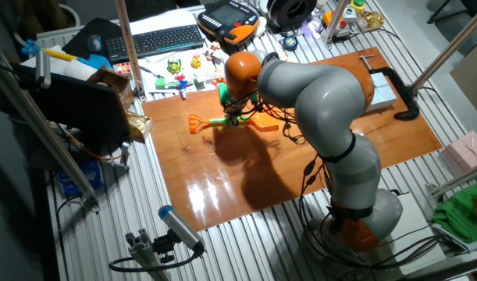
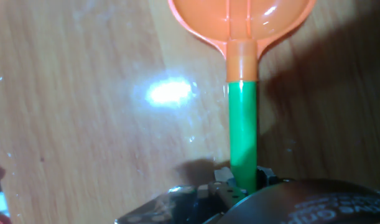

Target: Use a shovel to scoop up an object

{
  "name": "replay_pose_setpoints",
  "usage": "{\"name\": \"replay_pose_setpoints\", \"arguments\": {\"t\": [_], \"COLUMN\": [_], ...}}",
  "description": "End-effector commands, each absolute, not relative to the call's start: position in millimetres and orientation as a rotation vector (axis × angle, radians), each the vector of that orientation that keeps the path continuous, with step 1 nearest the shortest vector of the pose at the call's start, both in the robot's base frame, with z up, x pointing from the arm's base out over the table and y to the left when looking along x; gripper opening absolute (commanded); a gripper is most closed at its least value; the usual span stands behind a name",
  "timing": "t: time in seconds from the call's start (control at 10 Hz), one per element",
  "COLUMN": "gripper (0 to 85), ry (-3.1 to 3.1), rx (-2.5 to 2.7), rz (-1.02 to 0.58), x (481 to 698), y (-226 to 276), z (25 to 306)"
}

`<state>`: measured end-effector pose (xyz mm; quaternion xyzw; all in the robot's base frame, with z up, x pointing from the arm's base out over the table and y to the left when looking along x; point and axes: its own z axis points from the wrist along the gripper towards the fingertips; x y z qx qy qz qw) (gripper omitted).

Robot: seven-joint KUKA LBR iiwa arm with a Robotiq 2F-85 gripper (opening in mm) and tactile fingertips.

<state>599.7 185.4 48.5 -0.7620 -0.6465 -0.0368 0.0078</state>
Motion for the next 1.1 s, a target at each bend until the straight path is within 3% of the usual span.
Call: {"name": "replay_pose_setpoints", "arguments": {"t": [0.0,1.0], "gripper": [0.7,0.7], "ry": [-2.032,-2.135], "rx": [-2.315,-2.114], "rz": [-0.142,-0.195], "x": [600,580], "y": [177,134], "z": [54,76]}}
